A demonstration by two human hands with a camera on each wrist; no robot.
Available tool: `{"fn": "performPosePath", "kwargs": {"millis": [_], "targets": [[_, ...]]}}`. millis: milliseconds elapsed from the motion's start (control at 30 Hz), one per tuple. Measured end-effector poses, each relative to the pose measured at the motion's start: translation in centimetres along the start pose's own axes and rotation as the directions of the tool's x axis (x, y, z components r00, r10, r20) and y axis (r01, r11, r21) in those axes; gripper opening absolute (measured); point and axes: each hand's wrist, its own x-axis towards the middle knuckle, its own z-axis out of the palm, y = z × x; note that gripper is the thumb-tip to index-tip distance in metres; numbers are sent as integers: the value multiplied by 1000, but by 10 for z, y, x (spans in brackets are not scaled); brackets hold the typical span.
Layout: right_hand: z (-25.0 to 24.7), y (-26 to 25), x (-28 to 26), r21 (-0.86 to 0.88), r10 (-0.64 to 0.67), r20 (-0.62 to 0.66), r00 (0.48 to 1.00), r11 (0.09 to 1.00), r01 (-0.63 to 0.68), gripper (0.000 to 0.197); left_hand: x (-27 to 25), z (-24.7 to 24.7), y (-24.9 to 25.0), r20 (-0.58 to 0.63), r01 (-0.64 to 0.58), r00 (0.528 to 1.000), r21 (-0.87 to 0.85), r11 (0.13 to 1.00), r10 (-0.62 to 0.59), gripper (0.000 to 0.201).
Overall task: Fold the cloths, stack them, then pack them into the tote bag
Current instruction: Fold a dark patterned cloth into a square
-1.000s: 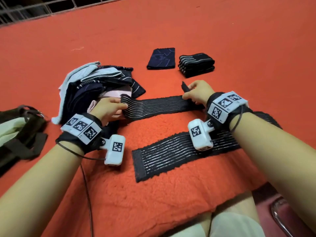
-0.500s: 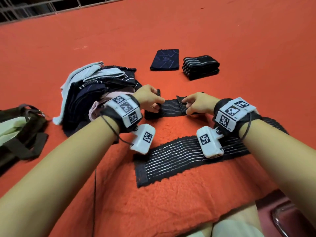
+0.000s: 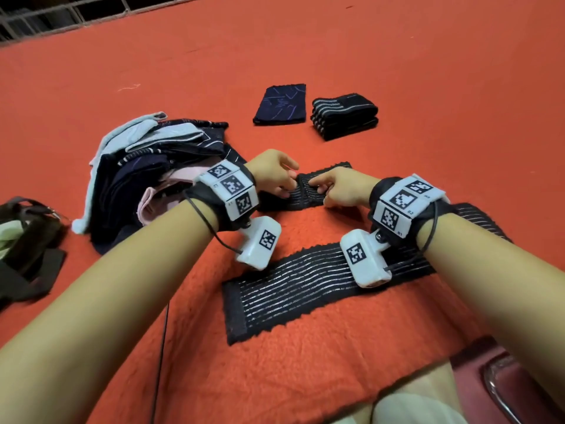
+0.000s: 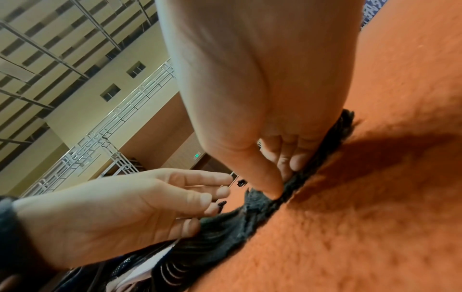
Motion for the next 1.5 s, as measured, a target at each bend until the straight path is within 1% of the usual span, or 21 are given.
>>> {"fn": "performPosePath", "kwargs": {"millis": [33,67,100,200,300,400,533,600,667,733,767,833,867,900,933,967,1033,1200,1267,1367,1500], "targets": [[0,1,0,4,-1,-2,1000,1000,1,58,0,-6,-1,-41,-50,997,189,981,59,39],[0,1,0,9,-1,-1,1000,1000,1,59,-1,-11,-3,-55,-94,991,370,924,123,44],[0,1,0,10,-2,2,1000,1000,2,59,-2,-14,-5,-20,-113,990,478,871,139,50],[2,0,0,-8,-15,24,1000,1000,15,59,-3,-8,-13,196,-142,980,607,782,26,71],[1,-5,-3,-99,-37,55,998,994,42,55,3,6,-18,201,-84,972,785,614,-124,80],[-2,-9,-6,-186,-26,75,997,982,39,50,7,16,-18,148,-37,976,833,552,-158,78],[0,-13,-9,-196,-26,117,993,979,49,45,6,24,-12,96,20,978,839,543,-183,78],[-2,-15,-10,-189,-4,121,993,982,27,45,7,20,-13,123,-2,976,830,558,-178,79],[-6,-14,-9,-66,28,53,998,998,-24,45,5,12,-19,163,-30,974,784,621,-158,80],[-9,-9,-7,122,92,-108,990,989,-78,39,1,0,-27,158,-35,982,692,721,-105,81],[-11,-3,-5,158,158,-220,963,979,-125,35,0,-6,-31,132,-33,989,635,772,-66,81],[-15,7,-3,117,307,-397,865,951,-285,28,-3,-17,-40,-3,18,1000,500,866,-19,75],[-17,10,-5,102,359,-407,840,931,-349,24,-4,-22,-44,-94,68,995,412,909,-32,64],[-19,10,-7,114,397,-360,844,917,-383,17,-6,-26,-49,-162,118,984,274,955,-75,45],[-19,10,-7,150,419,-299,857,908,-392,15,-11,-28,-49,-164,173,975,114,978,-153,21],[-18,9,-7,186,437,-268,859,898,-399,21,-15,-30,-51,-129,219,967,-20,976,-220,7],[-15,8,-5,264,462,-253,850,878,-398,29,-16,-28,-56,-65,295,949,-159,942,-308,17],[-7,-10,1,475,443,-321,837,840,-263,13,-20,-22,-62,-121,226,960,-209,951,-254,10],[-4,-21,3,533,402,-339,851,827,-178,20,-21,-22,-65,-125,214,960,-240,947,-249,9],[5,-42,8,491,313,-369,875,865,-103,19,-21,-24,-69,-97,210,963,-318,925,-252,14],[20,-68,15,428,216,-321,922,901,-62,12,-24,-26,-75,-54,189,972,-408,893,-230,9]]}}
